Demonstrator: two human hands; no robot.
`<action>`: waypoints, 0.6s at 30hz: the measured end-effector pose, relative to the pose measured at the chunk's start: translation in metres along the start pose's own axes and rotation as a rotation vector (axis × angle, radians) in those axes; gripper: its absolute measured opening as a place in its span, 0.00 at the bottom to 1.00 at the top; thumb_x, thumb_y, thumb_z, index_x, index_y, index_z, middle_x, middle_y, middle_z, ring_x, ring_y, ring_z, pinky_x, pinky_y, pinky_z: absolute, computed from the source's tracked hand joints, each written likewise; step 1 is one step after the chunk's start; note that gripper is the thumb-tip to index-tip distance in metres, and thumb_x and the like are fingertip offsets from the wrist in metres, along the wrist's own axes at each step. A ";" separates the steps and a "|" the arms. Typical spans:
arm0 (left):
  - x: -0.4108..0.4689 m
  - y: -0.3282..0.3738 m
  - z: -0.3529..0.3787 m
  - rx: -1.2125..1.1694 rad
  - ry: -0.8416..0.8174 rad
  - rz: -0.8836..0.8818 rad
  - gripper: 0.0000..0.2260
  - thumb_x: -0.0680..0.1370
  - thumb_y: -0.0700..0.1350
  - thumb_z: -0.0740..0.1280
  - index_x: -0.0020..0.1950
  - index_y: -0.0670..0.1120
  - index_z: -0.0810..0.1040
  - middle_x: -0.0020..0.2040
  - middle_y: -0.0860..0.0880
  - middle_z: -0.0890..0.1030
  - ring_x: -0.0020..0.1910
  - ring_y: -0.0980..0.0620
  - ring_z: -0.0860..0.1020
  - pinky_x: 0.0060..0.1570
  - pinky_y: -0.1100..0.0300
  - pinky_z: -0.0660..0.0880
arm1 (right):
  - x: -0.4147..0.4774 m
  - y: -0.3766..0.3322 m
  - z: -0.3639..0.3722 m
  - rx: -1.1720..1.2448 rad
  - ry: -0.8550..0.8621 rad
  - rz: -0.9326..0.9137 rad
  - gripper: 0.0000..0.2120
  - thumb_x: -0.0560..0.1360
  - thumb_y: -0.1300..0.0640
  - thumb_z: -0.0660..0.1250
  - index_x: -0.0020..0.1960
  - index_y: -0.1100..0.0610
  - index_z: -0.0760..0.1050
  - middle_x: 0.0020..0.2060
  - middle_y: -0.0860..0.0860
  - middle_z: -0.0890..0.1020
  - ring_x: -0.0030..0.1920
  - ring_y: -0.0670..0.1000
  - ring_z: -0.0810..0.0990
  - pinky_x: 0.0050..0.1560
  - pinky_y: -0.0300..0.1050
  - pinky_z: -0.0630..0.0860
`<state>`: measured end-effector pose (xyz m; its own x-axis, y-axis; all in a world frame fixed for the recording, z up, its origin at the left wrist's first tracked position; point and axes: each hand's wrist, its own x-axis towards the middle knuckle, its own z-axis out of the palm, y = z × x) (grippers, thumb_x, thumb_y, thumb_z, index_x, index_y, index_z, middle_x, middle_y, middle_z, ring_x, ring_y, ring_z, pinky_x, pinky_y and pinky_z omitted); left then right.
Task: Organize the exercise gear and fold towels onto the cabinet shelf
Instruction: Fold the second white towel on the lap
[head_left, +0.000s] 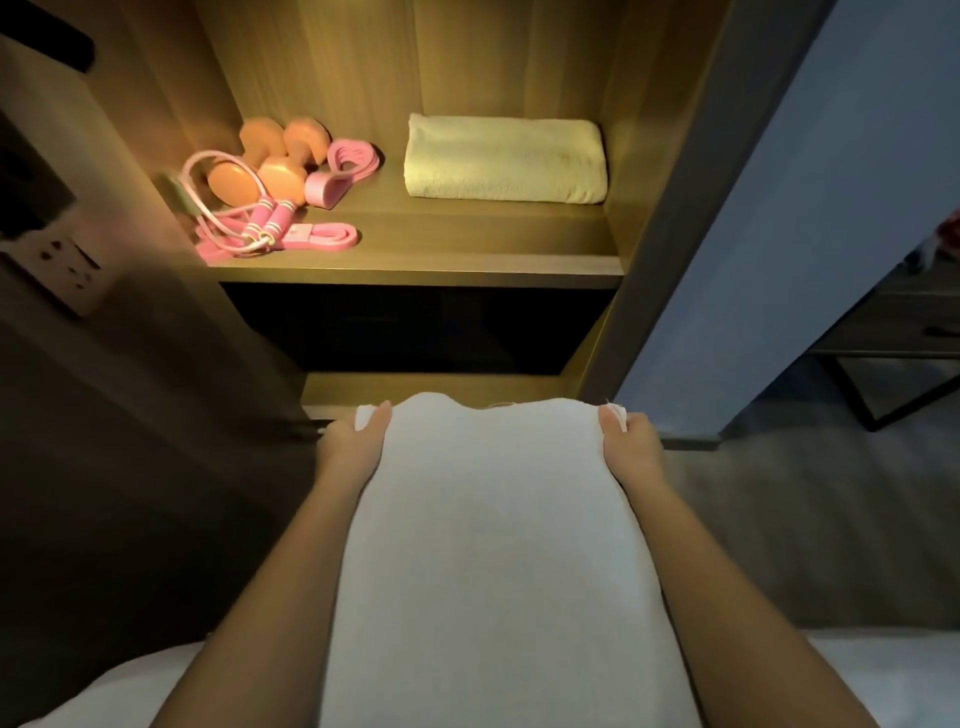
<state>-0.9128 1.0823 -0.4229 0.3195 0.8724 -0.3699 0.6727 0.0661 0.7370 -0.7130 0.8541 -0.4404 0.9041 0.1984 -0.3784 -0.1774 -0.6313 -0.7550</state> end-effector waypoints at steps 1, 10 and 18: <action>-0.004 0.001 -0.003 -0.063 0.024 0.082 0.16 0.80 0.56 0.62 0.53 0.44 0.76 0.50 0.44 0.79 0.50 0.43 0.78 0.47 0.52 0.75 | -0.003 0.001 0.000 0.057 0.039 -0.047 0.17 0.81 0.44 0.55 0.61 0.56 0.69 0.52 0.54 0.77 0.49 0.53 0.76 0.45 0.45 0.70; 0.014 0.008 -0.003 -0.128 -0.141 0.009 0.18 0.81 0.53 0.62 0.63 0.42 0.75 0.54 0.43 0.79 0.54 0.42 0.78 0.52 0.51 0.75 | -0.002 -0.007 -0.006 0.140 -0.087 0.119 0.15 0.80 0.41 0.57 0.54 0.52 0.69 0.49 0.52 0.78 0.47 0.52 0.78 0.40 0.45 0.74; 0.039 0.007 -0.020 -0.313 -0.534 -0.410 0.19 0.73 0.53 0.73 0.59 0.43 0.80 0.48 0.44 0.86 0.48 0.45 0.83 0.41 0.53 0.77 | 0.017 -0.010 -0.037 0.362 -0.419 0.480 0.18 0.72 0.50 0.73 0.57 0.59 0.78 0.50 0.58 0.84 0.53 0.58 0.82 0.59 0.56 0.77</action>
<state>-0.9095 1.1265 -0.4206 0.4179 0.3993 -0.8160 0.6118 0.5403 0.5777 -0.6813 0.8363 -0.4196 0.4831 0.2784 -0.8302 -0.6992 -0.4481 -0.5571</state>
